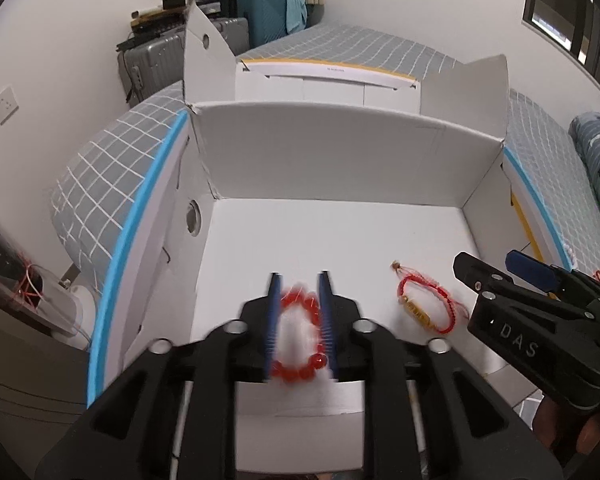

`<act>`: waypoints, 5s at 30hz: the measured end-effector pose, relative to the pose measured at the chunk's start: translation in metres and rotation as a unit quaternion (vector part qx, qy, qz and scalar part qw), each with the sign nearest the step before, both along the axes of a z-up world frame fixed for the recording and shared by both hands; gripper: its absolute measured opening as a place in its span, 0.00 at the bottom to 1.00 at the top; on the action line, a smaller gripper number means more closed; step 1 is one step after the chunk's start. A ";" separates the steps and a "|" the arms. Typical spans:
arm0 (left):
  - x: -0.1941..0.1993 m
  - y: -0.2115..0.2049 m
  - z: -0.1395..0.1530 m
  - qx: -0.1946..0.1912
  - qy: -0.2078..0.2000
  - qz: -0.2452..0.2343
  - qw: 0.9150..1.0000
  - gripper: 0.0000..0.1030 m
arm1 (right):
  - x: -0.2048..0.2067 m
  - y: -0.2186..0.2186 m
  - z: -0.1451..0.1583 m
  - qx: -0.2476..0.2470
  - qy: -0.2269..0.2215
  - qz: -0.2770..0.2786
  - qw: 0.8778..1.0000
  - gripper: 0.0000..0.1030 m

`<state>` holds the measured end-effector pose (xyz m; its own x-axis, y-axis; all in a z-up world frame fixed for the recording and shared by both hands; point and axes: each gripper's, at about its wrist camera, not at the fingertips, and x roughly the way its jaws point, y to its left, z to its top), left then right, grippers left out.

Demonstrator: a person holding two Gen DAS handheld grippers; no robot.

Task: Organize jewelry
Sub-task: 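Open both tools to drop the bracelets into the box, then move both tools back over the remaining bracelets on the bed, then grasp the multicolour glass bead bracelet with the left tool while the right tool grasps the brown wooden bracelet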

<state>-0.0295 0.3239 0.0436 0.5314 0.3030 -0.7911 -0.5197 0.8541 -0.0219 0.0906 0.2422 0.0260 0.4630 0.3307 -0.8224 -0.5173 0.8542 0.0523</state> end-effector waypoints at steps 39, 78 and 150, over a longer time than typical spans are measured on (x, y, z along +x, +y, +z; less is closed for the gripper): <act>0.015 -0.208 0.053 -0.003 -0.090 -0.189 0.978 0.94 | -0.039 -0.302 0.066 0.002 -0.093 -0.215 0.972 0.93; 0.088 -0.376 -0.102 -0.040 0.057 -0.317 0.946 0.94 | -0.012 -0.460 -0.067 -0.012 0.051 -0.311 0.949 0.92; 0.074 -0.363 -0.048 -0.047 0.015 -0.331 0.942 0.09 | -0.024 -0.443 -0.031 -0.006 0.021 -0.310 0.951 0.10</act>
<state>0.0448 -0.0392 -0.0047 0.5565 -0.1591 -0.8155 0.1238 0.9864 -0.1079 0.0667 -0.2009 -0.0047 0.5329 -0.0051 -0.8461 0.0879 0.9949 0.0494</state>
